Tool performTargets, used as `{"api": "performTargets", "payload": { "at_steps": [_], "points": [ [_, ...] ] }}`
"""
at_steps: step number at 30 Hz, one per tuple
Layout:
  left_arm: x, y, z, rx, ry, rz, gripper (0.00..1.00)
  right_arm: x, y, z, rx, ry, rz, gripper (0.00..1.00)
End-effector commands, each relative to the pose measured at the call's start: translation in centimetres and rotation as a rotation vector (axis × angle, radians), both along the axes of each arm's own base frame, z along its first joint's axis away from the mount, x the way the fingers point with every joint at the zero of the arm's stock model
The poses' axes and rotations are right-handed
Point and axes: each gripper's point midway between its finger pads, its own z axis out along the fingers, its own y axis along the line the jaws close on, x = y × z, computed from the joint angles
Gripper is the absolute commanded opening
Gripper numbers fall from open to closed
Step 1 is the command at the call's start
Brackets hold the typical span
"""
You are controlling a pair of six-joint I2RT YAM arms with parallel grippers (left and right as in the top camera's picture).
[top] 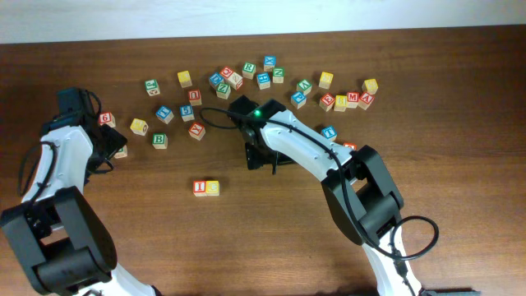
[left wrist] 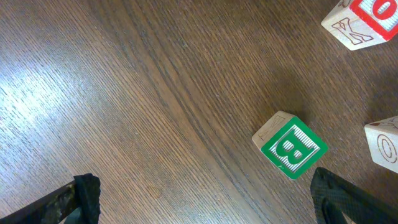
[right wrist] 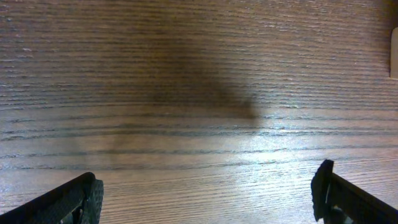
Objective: Spell out ICRA
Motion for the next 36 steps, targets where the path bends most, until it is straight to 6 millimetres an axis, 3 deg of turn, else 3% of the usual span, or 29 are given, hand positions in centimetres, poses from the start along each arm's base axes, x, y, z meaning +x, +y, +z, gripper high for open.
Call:
{"api": "performTargets", "payload": {
  "at_steps": [1, 20, 22, 23, 26, 32, 36],
  "points": [
    [-0.1, 0.1, 0.7, 0.008, -0.017, 0.005, 0.99, 0.4, -0.3, 1.5, 0.008, -0.035, -0.009, 0.98],
    [-0.1, 0.1, 0.7, 0.008, -0.017, 0.005, 0.99, 0.0, -0.5, 1.5, -0.002, -0.020, -0.009, 0.97],
    [-0.1, 0.1, 0.7, 0.008, -0.017, 0.005, 0.99, 0.1, -0.6, 1.5, -0.005, -0.022, -0.009, 0.21],
    [-0.1, 0.1, 0.7, 0.008, -0.017, 0.005, 1.00, 0.0, -0.6, 1.5, -0.008, -0.018, -0.008, 0.04],
    [-0.1, 0.1, 0.7, 0.008, -0.017, 0.005, 0.99, 0.4, -1.6, 2.5, -0.062, -0.050, -0.007, 0.04],
    [-0.1, 0.1, 0.7, 0.008, -0.017, 0.005, 0.99, 1.2, -2.0, 8.0, -0.047, -0.151, -0.011, 0.04],
    [-0.1, 0.1, 0.7, 0.008, -0.017, 0.005, 0.99, 1.2, -2.0, 9.2, -0.028, -0.175, -0.013, 0.04]
  ]
}}
